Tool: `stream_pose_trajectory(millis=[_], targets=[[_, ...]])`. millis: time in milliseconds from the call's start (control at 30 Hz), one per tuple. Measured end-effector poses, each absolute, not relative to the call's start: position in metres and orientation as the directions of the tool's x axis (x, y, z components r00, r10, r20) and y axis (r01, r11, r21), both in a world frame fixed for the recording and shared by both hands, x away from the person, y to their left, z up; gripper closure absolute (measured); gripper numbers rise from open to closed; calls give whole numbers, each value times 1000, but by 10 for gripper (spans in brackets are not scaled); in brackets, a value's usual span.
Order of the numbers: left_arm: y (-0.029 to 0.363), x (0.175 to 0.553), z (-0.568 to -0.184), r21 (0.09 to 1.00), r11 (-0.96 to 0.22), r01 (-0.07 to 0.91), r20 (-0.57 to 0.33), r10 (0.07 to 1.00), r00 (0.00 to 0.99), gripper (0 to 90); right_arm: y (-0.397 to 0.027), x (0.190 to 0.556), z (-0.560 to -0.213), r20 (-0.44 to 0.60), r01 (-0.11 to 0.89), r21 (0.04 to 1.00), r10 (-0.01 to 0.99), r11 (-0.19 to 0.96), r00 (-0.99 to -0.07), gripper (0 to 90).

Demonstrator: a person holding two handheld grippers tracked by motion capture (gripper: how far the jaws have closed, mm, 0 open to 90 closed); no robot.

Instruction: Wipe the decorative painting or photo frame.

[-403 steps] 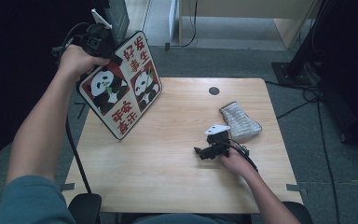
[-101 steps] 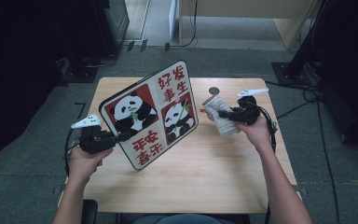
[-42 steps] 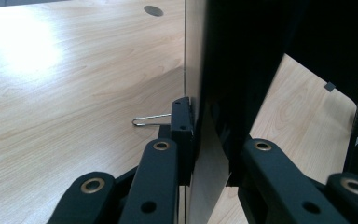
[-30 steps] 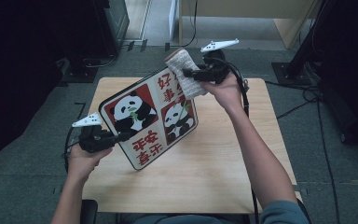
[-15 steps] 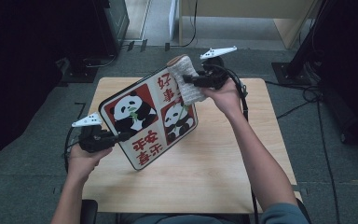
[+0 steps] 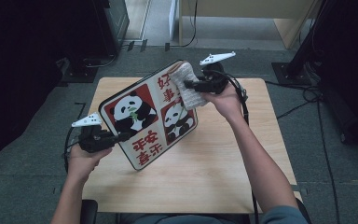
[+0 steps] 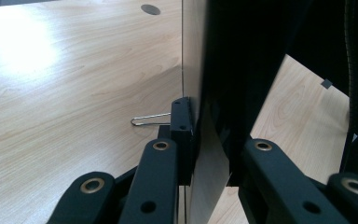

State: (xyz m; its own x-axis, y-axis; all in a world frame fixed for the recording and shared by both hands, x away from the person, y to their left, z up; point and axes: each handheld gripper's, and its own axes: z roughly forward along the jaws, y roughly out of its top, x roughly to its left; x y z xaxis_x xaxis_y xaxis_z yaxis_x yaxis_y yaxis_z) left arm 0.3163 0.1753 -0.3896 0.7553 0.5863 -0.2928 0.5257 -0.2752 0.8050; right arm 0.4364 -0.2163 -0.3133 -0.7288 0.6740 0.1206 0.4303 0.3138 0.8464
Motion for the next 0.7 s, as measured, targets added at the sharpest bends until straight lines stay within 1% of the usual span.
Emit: stream_pose_trajectory(millis=[167,400,700], targets=[[176,316,-390,805,-275,526,-295,584,756,810,-218,435,-317,119,431,844,671,320,-732,676],[175,317,-389,801,-278,530,-296,585,755,811,-219,434,-325,134,433,850,672,300,-729,676],[176,317,-389,801,-278,530,-299,581,757,811,-221,432,-329,127,430,847,665,313,-736,676]])
